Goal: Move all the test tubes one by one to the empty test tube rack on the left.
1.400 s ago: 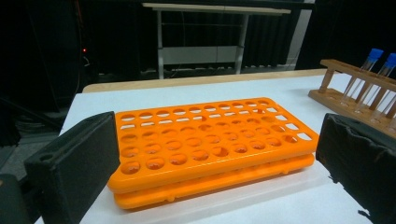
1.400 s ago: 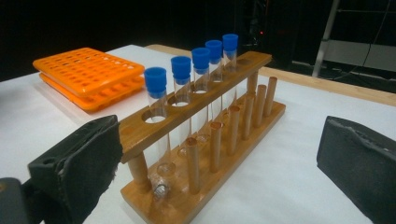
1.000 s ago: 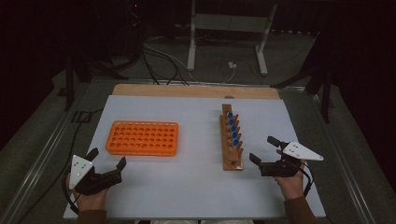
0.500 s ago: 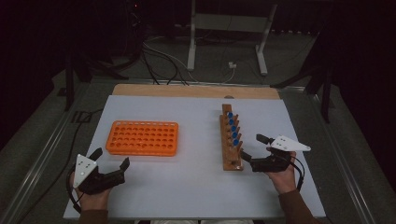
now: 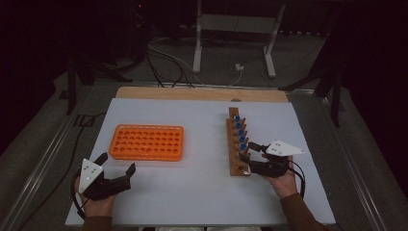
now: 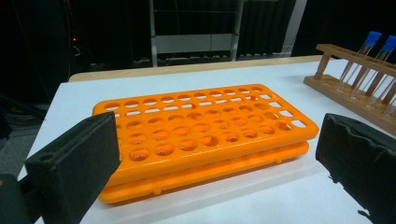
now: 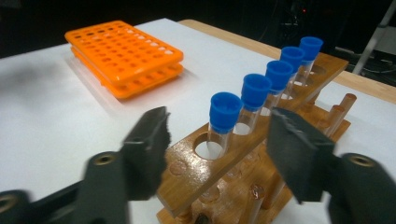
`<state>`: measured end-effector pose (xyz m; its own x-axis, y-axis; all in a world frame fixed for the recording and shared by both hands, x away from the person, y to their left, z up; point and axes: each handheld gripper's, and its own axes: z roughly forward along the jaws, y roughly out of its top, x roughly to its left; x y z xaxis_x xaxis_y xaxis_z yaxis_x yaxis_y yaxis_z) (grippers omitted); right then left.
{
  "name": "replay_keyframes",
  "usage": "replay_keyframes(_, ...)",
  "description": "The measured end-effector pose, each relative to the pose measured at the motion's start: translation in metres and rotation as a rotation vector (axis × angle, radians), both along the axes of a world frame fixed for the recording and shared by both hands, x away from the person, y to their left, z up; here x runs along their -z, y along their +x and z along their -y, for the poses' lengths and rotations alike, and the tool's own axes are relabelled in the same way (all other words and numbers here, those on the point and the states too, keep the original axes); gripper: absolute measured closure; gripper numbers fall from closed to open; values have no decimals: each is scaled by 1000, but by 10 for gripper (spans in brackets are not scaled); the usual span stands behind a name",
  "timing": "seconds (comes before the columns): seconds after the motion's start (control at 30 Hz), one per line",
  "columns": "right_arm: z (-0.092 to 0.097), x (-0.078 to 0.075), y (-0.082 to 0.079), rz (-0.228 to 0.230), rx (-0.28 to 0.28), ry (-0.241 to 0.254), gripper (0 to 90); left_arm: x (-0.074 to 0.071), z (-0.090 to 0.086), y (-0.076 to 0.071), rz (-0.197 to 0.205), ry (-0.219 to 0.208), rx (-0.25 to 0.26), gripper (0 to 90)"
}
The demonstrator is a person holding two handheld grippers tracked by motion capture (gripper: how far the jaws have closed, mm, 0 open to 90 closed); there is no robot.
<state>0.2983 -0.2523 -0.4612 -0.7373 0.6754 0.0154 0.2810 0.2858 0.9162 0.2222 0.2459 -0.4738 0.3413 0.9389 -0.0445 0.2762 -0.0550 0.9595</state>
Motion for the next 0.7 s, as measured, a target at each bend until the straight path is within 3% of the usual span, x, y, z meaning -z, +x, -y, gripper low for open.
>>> replay_keyframes(0.37, -9, 6, 8, 0, -12, -24, 701, 0, 0, 0, 0, -1, 4, 7)
replay_keyframes(0.7, -15, 10, 12, -17, -7, -28, 752, 0, 1, 1, -2, 0, 7, 7)
